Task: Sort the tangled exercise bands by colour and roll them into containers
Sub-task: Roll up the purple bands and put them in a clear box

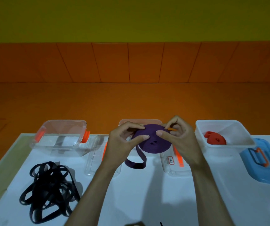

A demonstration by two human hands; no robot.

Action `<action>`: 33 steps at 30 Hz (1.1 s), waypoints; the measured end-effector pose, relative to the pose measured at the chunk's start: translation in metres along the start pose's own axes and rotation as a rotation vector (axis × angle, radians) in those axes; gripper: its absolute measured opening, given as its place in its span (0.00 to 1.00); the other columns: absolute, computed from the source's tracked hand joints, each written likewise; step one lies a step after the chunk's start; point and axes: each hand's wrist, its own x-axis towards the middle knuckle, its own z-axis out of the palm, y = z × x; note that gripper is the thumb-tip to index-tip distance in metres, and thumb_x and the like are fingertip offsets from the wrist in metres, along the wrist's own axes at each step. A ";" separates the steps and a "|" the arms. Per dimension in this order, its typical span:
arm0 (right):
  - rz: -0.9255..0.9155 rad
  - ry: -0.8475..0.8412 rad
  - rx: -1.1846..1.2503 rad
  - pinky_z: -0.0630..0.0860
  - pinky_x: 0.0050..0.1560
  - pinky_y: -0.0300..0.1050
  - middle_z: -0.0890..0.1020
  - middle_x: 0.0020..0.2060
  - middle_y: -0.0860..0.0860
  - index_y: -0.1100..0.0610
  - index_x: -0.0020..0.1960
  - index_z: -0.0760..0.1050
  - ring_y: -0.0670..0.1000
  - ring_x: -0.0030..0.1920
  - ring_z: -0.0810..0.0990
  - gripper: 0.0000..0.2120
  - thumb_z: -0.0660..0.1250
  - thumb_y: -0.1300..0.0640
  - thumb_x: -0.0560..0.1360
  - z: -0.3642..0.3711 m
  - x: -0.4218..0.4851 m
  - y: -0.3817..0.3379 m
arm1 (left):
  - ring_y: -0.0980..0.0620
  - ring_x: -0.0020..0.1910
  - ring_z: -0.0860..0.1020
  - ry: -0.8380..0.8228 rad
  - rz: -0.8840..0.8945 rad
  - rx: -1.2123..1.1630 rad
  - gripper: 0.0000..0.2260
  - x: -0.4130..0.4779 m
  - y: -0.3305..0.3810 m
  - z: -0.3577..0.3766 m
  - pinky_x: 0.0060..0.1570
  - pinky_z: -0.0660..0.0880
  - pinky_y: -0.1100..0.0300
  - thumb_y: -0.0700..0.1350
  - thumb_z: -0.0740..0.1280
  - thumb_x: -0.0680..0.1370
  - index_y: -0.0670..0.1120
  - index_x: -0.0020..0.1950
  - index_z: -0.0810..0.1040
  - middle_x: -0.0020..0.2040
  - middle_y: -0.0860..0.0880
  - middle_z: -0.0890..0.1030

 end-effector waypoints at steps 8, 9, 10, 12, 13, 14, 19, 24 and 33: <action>-0.050 0.009 0.109 0.84 0.48 0.43 0.89 0.50 0.52 0.56 0.54 0.87 0.54 0.52 0.88 0.11 0.77 0.62 0.72 0.005 -0.007 -0.009 | 0.47 0.60 0.83 -0.025 -0.017 -0.013 0.14 -0.005 -0.010 -0.007 0.58 0.81 0.54 0.39 0.79 0.72 0.44 0.57 0.87 0.56 0.47 0.85; -0.050 0.018 0.099 0.85 0.48 0.45 0.89 0.50 0.52 0.56 0.53 0.87 0.54 0.52 0.88 0.10 0.77 0.62 0.72 0.005 -0.007 -0.008 | 0.48 0.60 0.83 -0.064 -0.044 -0.013 0.15 -0.005 -0.010 -0.011 0.59 0.81 0.54 0.39 0.78 0.72 0.45 0.59 0.87 0.57 0.47 0.85; -0.042 0.010 0.082 0.85 0.49 0.48 0.89 0.50 0.52 0.55 0.52 0.87 0.55 0.52 0.88 0.09 0.77 0.62 0.72 0.006 -0.008 -0.007 | 0.49 0.59 0.83 -0.092 -0.066 -0.016 0.16 -0.006 -0.010 -0.015 0.58 0.80 0.56 0.38 0.78 0.72 0.45 0.60 0.87 0.56 0.47 0.85; -0.009 -0.036 0.043 0.86 0.49 0.56 0.88 0.50 0.52 0.53 0.51 0.86 0.56 0.52 0.87 0.08 0.79 0.58 0.71 0.008 -0.009 -0.003 | 0.51 0.58 0.83 -0.112 -0.080 -0.018 0.15 -0.006 -0.008 -0.021 0.56 0.80 0.59 0.37 0.78 0.72 0.43 0.59 0.87 0.55 0.48 0.86; 0.005 -0.057 0.020 0.86 0.47 0.57 0.87 0.50 0.52 0.53 0.50 0.84 0.56 0.52 0.87 0.10 0.80 0.57 0.70 0.010 -0.010 -0.002 | 0.51 0.57 0.84 -0.104 -0.067 -0.011 0.15 -0.007 -0.006 -0.022 0.56 0.80 0.60 0.37 0.78 0.72 0.42 0.58 0.87 0.55 0.48 0.86; 0.016 -0.063 -0.005 0.86 0.45 0.57 0.86 0.49 0.52 0.54 0.50 0.81 0.55 0.51 0.87 0.13 0.81 0.55 0.69 0.014 -0.011 -0.001 | 0.50 0.56 0.84 -0.081 -0.052 -0.002 0.15 -0.008 -0.005 -0.020 0.55 0.81 0.59 0.36 0.79 0.72 0.42 0.57 0.87 0.54 0.48 0.87; -0.027 -0.011 -0.014 0.84 0.43 0.46 0.87 0.47 0.49 0.53 0.55 0.80 0.51 0.49 0.87 0.17 0.81 0.57 0.70 0.025 -0.015 -0.008 | 0.49 0.55 0.85 0.034 -0.071 -0.029 0.12 -0.014 -0.003 -0.012 0.52 0.81 0.59 0.37 0.79 0.72 0.43 0.55 0.86 0.53 0.49 0.87; -0.045 -0.024 -0.045 0.85 0.48 0.49 0.86 0.52 0.46 0.50 0.54 0.84 0.50 0.54 0.86 0.12 0.79 0.55 0.72 0.025 -0.019 -0.007 | 0.49 0.59 0.84 -0.130 -0.136 -0.012 0.18 -0.017 0.003 -0.030 0.59 0.81 0.55 0.36 0.78 0.73 0.44 0.62 0.85 0.57 0.49 0.87; -0.092 0.027 -0.027 0.84 0.43 0.45 0.86 0.47 0.46 0.54 0.52 0.82 0.49 0.48 0.86 0.14 0.81 0.57 0.69 0.043 -0.029 -0.020 | 0.47 0.57 0.85 -0.049 -0.122 -0.032 0.15 -0.039 0.011 -0.037 0.58 0.82 0.51 0.36 0.79 0.73 0.43 0.59 0.85 0.55 0.48 0.87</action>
